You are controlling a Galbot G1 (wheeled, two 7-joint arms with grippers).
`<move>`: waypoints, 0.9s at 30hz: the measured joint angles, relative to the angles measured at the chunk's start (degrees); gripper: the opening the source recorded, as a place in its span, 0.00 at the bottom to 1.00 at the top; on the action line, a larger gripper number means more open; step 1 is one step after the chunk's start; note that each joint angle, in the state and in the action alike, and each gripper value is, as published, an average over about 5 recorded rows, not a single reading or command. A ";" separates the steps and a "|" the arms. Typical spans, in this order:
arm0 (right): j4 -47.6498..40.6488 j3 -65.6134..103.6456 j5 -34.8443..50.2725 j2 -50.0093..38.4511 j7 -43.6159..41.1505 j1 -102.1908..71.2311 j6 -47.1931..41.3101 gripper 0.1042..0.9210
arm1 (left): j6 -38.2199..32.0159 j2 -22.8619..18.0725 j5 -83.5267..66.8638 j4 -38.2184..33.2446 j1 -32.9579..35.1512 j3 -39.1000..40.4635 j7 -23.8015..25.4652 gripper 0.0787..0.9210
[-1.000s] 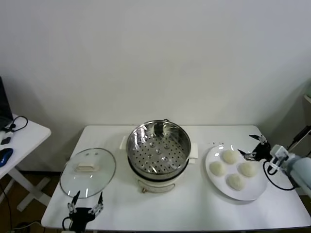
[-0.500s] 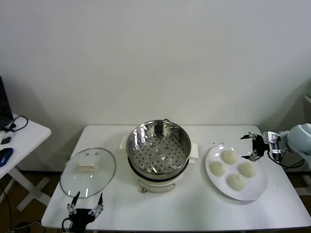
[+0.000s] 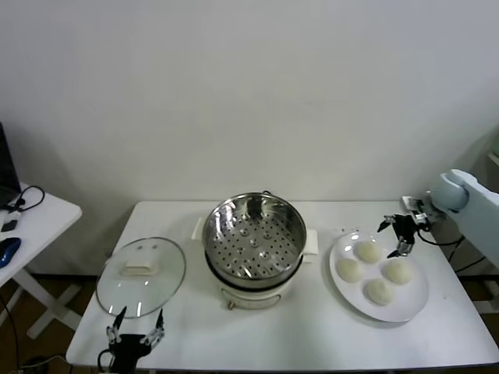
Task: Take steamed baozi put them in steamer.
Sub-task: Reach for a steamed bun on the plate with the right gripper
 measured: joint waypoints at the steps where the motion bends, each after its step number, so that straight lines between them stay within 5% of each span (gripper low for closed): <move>1: -1.04 -0.39 -0.50 0.89 -0.23 0.29 0.24 0.88 | -0.02 -0.03 0.00 0.00 0.02 -0.12 0.00 0.88; 27: -10.93 5.87 -10.48 10.02 1.44 -4.25 2.01 0.88 | -0.25 -0.09 0.25 1.03 -0.22 -1.38 0.04 0.88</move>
